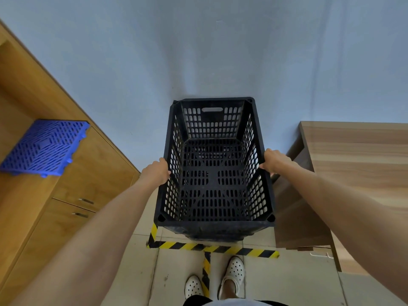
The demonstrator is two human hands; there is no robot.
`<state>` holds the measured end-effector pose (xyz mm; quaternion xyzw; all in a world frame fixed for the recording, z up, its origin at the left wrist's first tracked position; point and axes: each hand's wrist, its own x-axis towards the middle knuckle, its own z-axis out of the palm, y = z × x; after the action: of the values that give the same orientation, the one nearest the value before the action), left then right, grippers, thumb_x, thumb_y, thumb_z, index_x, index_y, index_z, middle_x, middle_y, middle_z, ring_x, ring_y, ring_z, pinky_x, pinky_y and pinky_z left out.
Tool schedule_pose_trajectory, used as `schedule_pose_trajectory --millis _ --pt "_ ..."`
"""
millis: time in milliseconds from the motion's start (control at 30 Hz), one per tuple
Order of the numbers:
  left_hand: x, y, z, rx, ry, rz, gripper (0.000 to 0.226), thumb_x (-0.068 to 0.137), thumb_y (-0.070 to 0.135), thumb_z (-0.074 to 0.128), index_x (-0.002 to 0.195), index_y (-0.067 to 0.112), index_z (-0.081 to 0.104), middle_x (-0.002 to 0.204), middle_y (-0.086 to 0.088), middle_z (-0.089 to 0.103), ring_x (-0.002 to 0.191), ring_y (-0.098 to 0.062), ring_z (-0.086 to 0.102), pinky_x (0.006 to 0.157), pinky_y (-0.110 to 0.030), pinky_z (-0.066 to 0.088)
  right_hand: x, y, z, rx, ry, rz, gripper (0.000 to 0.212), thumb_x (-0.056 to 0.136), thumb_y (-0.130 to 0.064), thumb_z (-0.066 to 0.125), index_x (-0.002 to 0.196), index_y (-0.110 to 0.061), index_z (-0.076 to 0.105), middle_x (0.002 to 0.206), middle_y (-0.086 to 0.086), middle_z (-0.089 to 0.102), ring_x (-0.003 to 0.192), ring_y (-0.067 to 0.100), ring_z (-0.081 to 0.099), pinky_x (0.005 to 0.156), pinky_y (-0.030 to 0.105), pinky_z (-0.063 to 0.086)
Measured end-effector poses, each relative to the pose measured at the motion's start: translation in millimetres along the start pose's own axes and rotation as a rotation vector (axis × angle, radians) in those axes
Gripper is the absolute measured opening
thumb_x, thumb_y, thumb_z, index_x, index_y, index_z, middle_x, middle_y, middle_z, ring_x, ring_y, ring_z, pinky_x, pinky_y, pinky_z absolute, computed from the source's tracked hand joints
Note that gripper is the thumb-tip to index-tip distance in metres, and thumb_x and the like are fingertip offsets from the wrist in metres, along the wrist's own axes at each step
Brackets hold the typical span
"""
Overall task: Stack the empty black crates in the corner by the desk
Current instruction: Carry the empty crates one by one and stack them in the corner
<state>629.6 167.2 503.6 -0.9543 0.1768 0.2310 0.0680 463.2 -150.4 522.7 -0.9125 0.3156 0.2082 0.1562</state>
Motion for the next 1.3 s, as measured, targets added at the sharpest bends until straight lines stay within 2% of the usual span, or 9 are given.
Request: schedule_pose_trajectory --millis 167,333,567,700,800,900,1100,1200,1300 --pt "-1.6 2.8 -4.5 0.04 0.014 -0.02 0.045 0.101 0.032 0.047 0.135 0.004 0.037 0.12 -0.016 0.057 0.104 -0.032 0.059 0.077 -0.037 0.045 -3.8 -0.4 9.4 0.047 -0.004 0.02 0.04 0.096 -0.025 0.058 0.124 0.0 0.043 0.112 0.017 0.059 0.1 0.032 0.06 0.076 0.036 0.045" --pt "1.5 7.7 -6.1 0.059 0.061 0.012 0.041 0.101 0.03 0.046 0.133 0.005 0.04 0.117 -0.015 0.058 0.102 -0.031 0.06 0.073 -0.036 0.044 -3.1 8.2 7.0 0.063 -0.031 0.005 0.033 0.095 -0.026 0.06 0.113 -0.001 0.047 0.094 0.012 0.056 0.078 0.025 0.056 0.072 0.035 0.049" --pt "4.9 1.0 -1.3 0.032 0.014 -0.017 0.044 0.101 0.03 0.047 0.135 0.004 0.037 0.118 -0.016 0.057 0.103 -0.031 0.06 0.084 -0.039 0.053 1.7 5.4 9.3 0.069 -0.006 -0.036 0.034 0.092 -0.028 0.064 0.111 -0.003 0.05 0.102 0.013 0.061 0.086 0.026 0.058 0.075 0.036 0.048" --pt "7.4 4.9 -20.8 0.051 0.055 0.014 0.044 0.1 0.029 0.049 0.136 0.007 0.038 0.119 -0.014 0.057 0.104 -0.031 0.059 0.08 -0.038 0.05 2.2 4.8 0.4 -0.061 -0.015 -0.052 0.034 0.091 -0.034 0.064 0.107 -0.006 0.056 0.091 0.006 0.063 0.086 0.024 0.066 0.067 0.032 0.047" --pt "9.8 13.3 -43.8 0.077 0.112 0.105 0.046 0.098 0.031 0.051 0.139 0.012 0.04 0.126 -0.013 0.055 0.11 -0.033 0.058 0.083 -0.04 0.047 0.4 -0.1 -10.8 -0.24 0.105 -0.071 0.045 0.093 -0.043 0.058 0.12 -0.008 0.05 0.11 0.009 0.061 0.103 0.028 0.061 0.075 0.035 0.041" --pt "11.3 28.1 -57.0 0.083 0.143 0.201 0.043 0.097 0.032 0.052 0.136 0.015 0.043 0.127 -0.011 0.055 0.11 -0.032 0.058 0.081 -0.04 0.045 1.7 -5.0 -20.7 -0.221 0.167 -0.109 0.046 0.094 -0.042 0.055 0.125 -0.009 0.045 0.119 0.01 0.059 0.107 0.031 0.059 0.079 0.038 0.043" --pt "11.3 64.7 -69.5 0.151 0.117 0.401 0.046 0.096 0.032 0.055 0.14 0.023 0.044 0.134 -0.006 0.052 0.12 -0.027 0.055 0.091 -0.043 0.047 -4.8 1.8 -36.8 -0.216 -0.069 -0.271 0.037 0.095 -0.035 0.055 0.127 -0.017 0.048 0.126 0.007 0.056 0.113 0.028 0.054 0.083 0.036 0.043" --pt "19.8 82.0 -89.6 0.246 0.056 0.56 0.046 0.096 0.032 0.056 0.139 0.022 0.045 0.133 -0.006 0.053 0.12 -0.025 0.054 0.093 -0.042 0.049 -13.6 15.6 -41.6 -0.196 -0.104 -0.212 0.038 0.095 -0.035 0.055 0.129 -0.018 0.048 0.131 0.007 0.055 0.118 0.028 0.053 0.095 0.04 0.045" --pt "28.6 98.0 -109.4 0.314 0.025 0.686 0.047 0.096 0.03 0.056 0.141 0.022 0.045 0.137 -0.006 0.052 0.124 -0.025 0.051 0.098 -0.043 0.047 -26.9 28.0 -49.5 -0.158 -0.077 -0.13 0.04 0.096 -0.035 0.054 0.131 -0.018 0.047 0.131 0.007 0.054 0.117 0.027 0.053 0.097 0.042 0.046"
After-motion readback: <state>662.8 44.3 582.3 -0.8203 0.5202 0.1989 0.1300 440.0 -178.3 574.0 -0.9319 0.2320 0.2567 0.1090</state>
